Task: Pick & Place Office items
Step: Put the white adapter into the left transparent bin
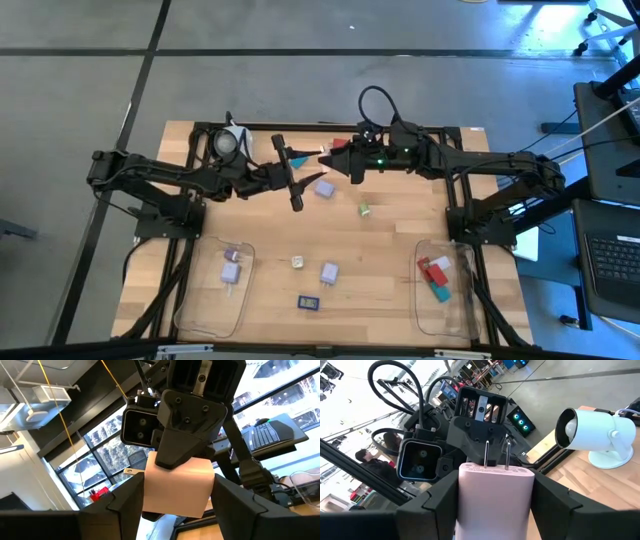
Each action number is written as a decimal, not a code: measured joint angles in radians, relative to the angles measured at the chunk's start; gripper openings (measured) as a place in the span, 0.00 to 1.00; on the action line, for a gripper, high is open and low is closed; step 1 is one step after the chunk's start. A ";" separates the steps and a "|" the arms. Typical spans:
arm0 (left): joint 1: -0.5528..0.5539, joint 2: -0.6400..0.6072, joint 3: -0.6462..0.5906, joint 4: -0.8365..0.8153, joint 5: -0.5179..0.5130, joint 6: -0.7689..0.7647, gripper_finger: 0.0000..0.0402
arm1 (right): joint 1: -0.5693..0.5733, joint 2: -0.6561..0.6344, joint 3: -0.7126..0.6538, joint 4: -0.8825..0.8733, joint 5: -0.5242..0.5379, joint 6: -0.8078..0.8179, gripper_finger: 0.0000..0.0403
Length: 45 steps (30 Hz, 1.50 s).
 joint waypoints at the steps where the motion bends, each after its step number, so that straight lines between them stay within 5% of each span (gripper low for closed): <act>1: 0.000 0.001 0.000 0.005 0.000 0.000 0.50 | 0.000 0.000 0.000 0.001 0.000 0.002 0.50; 6: 0.000 0.001 0.000 0.011 0.000 -0.001 0.50 | 0.000 0.000 0.000 0.003 0.000 0.002 0.53; 15: -0.001 0.001 0.000 0.018 -0.015 -0.032 0.49 | -0.013 0.000 0.000 -0.002 0.036 0.036 0.74; 23: -0.029 0.001 0.000 0.015 -0.130 -0.030 0.50 | -0.090 -0.039 0.000 -0.089 -0.179 0.039 0.84; 28: -0.054 0.001 0.000 -0.011 -0.222 -0.057 0.50 | -0.114 -0.104 0.000 -0.211 -0.204 0.002 0.84; 45: -0.136 -0.027 0.000 -0.577 -0.135 -1.057 0.50 | -0.118 -0.166 0.000 -0.885 0.264 -0.096 0.82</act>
